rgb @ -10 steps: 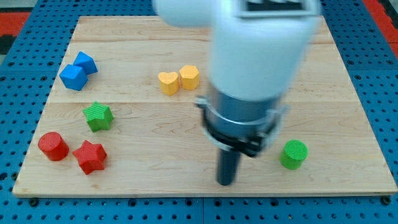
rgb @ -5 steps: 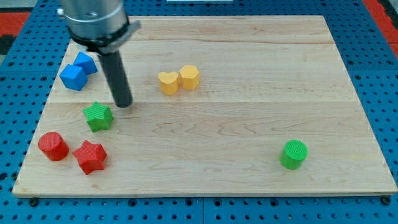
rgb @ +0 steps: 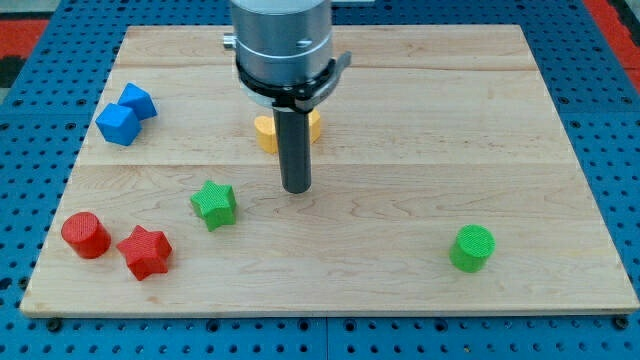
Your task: Slide the green star towards green circle
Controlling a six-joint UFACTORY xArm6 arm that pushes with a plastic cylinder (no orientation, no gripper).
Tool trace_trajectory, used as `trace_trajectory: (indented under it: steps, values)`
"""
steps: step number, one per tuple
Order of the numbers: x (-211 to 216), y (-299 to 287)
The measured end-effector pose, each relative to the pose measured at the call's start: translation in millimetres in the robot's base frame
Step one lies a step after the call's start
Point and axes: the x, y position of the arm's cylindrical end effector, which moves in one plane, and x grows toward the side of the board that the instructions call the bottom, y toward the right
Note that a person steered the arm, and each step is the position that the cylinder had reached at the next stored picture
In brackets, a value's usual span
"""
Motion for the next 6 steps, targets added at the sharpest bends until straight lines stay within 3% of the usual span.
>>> trace_trajectory:
  steps: [1, 2, 3, 4, 5, 6]
  values:
    - [-19, -72]
    - [8, -138]
    - [34, -106]
    - [33, 2]
    - [36, 64]
    - [31, 17]
